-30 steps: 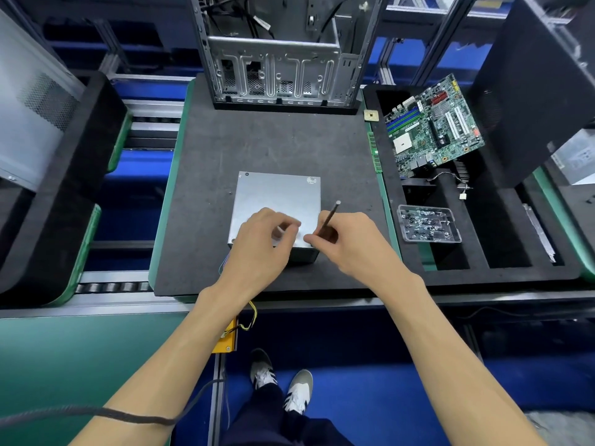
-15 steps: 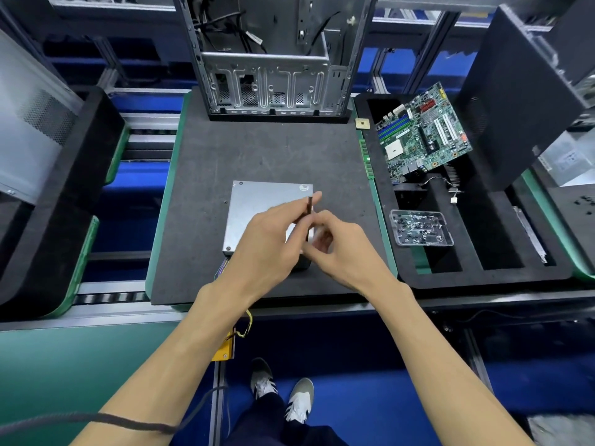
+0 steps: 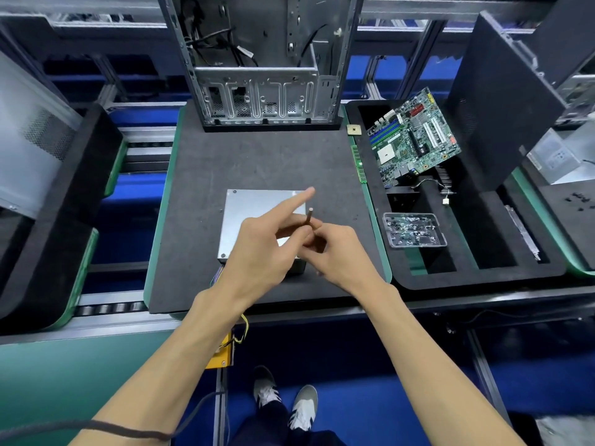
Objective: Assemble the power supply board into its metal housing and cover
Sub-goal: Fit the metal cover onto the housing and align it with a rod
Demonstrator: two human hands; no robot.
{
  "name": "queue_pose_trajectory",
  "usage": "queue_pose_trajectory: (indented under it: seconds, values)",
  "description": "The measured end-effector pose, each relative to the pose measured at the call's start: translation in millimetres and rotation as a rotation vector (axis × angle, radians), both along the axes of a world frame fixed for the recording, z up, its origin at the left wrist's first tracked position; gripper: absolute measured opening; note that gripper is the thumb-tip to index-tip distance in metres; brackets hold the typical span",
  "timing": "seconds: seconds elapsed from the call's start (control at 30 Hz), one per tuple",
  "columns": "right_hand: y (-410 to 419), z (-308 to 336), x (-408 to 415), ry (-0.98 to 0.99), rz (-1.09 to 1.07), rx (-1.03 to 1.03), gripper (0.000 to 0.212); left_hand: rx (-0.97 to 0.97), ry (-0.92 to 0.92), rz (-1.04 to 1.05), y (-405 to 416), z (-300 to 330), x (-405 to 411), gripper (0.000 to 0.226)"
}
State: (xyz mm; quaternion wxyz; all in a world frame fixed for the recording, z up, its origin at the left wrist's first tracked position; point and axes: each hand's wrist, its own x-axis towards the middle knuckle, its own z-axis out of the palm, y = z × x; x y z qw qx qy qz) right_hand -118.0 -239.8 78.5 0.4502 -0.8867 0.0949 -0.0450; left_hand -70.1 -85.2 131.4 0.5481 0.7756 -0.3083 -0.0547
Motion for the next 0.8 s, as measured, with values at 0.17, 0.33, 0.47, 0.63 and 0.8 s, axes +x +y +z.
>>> queue_pose_trajectory:
  seconds: [0.17, 0.33, 0.47, 0.63, 0.8]
  values:
    - [8.5, -8.8, 5.0, -0.085, -0.046, -0.023, 0.02, -0.033, 0.014, -0.003, -1.2, 4.1, -5.0, 0.015]
    - [7.5, -12.7, 3.3, -0.138, -0.004, 0.103, 0.018, -0.037, -0.071, 0.085, -1.2, 4.6, -0.3, 0.002]
    - [5.7, -11.3, 0.2, -0.198, 0.084, 0.166, 0.02, -0.025, 0.042, 0.103, 4.6, 3.3, 4.5, 0.033]
    - [4.4, -12.1, 7.7, -0.165, 0.027, 0.12, 0.02, 0.035, 0.074, -0.024, 0.1, 1.0, 1.0, 0.042]
    - [2.1, -18.4, 8.8, -0.16, -0.065, 0.163, 0.017, 0.062, -0.13, -0.01, -4.4, -1.7, -3.9, 0.022]
